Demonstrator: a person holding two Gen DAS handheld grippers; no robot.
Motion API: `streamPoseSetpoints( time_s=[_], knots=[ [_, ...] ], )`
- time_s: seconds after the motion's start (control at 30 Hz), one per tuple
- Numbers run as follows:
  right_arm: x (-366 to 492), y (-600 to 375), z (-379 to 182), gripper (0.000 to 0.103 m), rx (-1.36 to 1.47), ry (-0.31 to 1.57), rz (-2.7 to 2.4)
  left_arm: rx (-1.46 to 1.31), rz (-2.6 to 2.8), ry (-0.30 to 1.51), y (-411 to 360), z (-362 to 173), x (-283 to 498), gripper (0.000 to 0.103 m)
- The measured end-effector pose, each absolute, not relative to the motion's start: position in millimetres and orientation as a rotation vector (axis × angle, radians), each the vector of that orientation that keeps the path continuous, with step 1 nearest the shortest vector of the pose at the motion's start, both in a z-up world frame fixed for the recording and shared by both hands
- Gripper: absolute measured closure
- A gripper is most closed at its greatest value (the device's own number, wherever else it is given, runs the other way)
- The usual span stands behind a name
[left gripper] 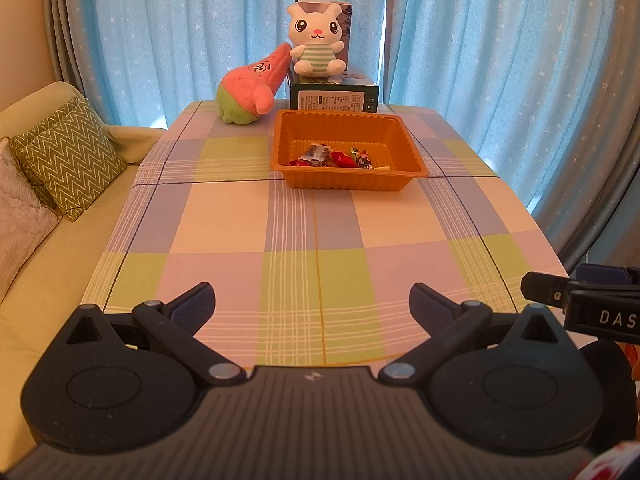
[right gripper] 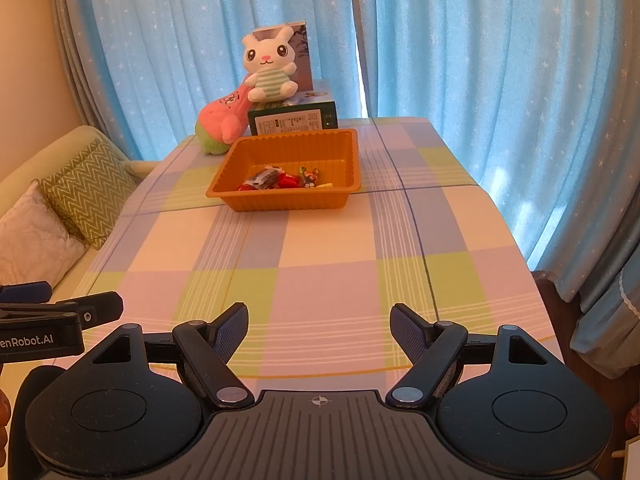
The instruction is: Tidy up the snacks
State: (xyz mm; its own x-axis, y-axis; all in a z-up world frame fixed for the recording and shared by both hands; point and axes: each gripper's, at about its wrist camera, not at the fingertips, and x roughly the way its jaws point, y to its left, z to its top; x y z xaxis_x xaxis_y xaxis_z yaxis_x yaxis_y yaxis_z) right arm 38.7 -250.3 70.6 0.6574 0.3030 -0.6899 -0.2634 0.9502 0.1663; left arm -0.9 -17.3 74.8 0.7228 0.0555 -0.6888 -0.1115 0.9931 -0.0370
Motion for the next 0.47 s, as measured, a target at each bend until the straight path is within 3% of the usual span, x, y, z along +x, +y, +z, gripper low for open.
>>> streamPoseSetpoints(
  time_s=[0.47],
  knots=[
    [38.6, -250.8, 69.5, 0.025, 0.054, 0.794, 0.319, -0.083, 0.091, 0.75, -18.1, 73.7, -2.2, 0.0]
  ],
)
